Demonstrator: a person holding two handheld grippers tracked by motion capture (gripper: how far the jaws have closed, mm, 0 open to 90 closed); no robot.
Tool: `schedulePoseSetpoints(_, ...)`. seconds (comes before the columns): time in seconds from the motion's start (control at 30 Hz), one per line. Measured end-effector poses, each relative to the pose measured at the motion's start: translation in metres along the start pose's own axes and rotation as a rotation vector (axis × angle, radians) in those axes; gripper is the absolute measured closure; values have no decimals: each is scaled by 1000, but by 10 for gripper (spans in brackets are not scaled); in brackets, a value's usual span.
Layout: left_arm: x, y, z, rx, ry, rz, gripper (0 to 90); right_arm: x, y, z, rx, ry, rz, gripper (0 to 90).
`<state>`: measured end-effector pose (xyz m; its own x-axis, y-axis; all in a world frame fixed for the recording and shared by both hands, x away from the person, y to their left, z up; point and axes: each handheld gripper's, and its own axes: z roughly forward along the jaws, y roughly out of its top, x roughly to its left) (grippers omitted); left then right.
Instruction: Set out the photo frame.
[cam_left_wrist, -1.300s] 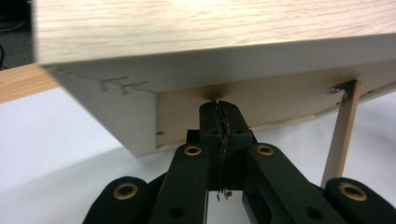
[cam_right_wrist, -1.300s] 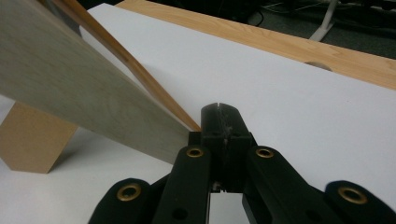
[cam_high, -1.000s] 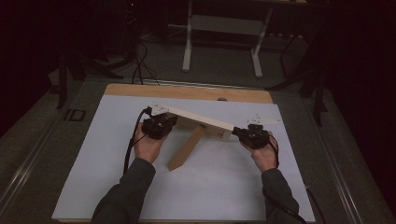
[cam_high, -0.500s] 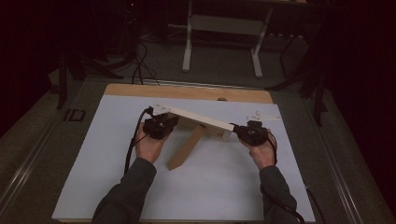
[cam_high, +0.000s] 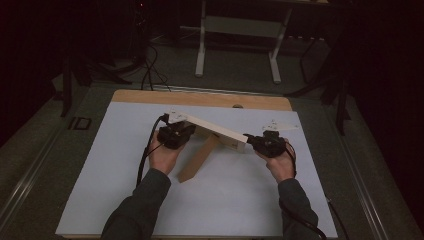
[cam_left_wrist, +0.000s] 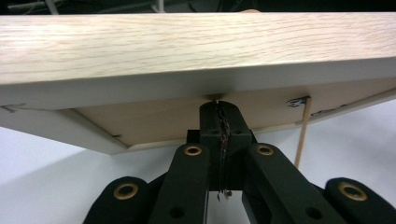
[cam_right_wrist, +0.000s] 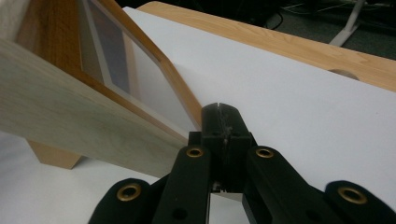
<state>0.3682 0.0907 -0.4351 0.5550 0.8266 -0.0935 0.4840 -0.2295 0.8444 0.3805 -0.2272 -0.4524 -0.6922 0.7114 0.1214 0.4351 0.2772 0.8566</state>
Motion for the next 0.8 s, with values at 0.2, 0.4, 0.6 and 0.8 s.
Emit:
schedulePoseSetpoints(0.2,-4,2,1,-2,-17,3,900,1,-1,-1,3,11,1,899)
schedulePoseSetpoints(0.4,-12,6,1,-5,-32,17,900,2,0,-1,7,19,-4,899)
schedulePoseSetpoints(0.6,-20,8,4,-4,-48,34,900,5,0,0,10,24,-14,899)
schedulePoseSetpoints(0.8,-27,9,5,0,-57,46,900,7,0,-1,13,25,-19,898)
